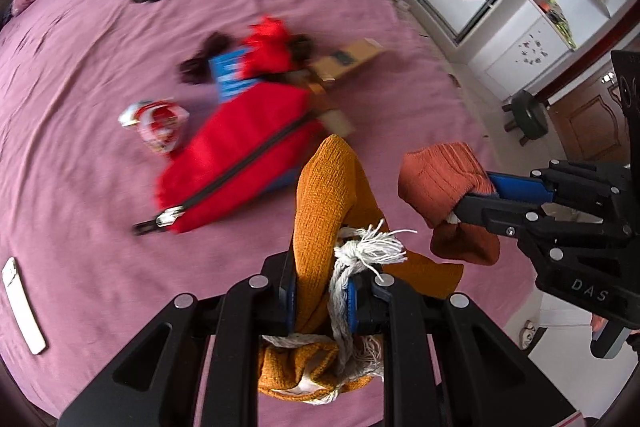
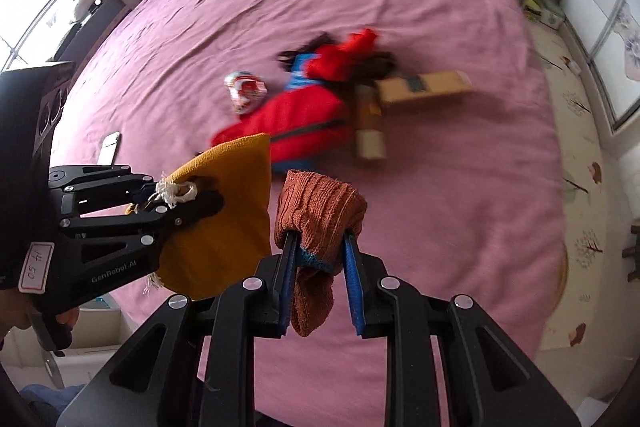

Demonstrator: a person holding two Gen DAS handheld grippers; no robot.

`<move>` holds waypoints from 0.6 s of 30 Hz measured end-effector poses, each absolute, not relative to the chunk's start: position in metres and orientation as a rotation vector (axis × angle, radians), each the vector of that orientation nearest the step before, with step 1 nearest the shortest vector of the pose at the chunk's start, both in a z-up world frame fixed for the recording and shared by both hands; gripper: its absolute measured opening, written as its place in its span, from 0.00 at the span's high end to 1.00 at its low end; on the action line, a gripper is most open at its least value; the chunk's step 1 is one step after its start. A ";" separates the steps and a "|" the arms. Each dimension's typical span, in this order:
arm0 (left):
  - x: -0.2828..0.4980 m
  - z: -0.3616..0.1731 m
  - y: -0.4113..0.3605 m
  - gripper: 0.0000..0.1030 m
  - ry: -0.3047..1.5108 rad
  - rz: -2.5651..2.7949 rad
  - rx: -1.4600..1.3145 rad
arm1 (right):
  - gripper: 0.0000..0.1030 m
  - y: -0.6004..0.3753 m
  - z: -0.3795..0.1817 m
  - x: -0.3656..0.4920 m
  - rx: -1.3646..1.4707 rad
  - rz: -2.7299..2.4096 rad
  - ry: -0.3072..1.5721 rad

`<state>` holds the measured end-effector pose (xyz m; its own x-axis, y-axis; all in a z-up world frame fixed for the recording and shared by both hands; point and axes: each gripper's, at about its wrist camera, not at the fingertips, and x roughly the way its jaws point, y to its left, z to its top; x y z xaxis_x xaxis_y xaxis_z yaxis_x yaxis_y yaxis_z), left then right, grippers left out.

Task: Collect trash
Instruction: 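Carry the pouch in the left tool and sock in the right tool to the yellow bucket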

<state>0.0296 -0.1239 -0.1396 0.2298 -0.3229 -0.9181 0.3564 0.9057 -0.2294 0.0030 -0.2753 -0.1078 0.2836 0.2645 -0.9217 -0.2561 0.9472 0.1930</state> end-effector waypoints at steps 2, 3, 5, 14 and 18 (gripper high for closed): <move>0.026 -0.138 -0.154 0.83 1.253 -0.493 0.046 | 0.79 -0.305 -0.106 -0.004 0.022 0.328 1.235; 0.025 -0.137 -0.165 0.83 1.252 -0.503 0.051 | 0.79 -0.319 -0.105 -0.006 0.031 0.318 1.233; 0.023 -0.136 -0.194 0.83 1.253 -0.531 0.067 | 0.79 -0.348 -0.105 -0.013 0.046 0.297 1.233; 0.019 -0.144 -0.316 0.83 1.273 -0.655 0.151 | 0.78 -0.461 -0.111 -0.035 0.130 0.181 1.229; 0.023 -0.149 -0.365 0.83 1.282 -0.717 0.204 | 0.78 -0.505 -0.117 -0.039 0.174 0.127 1.228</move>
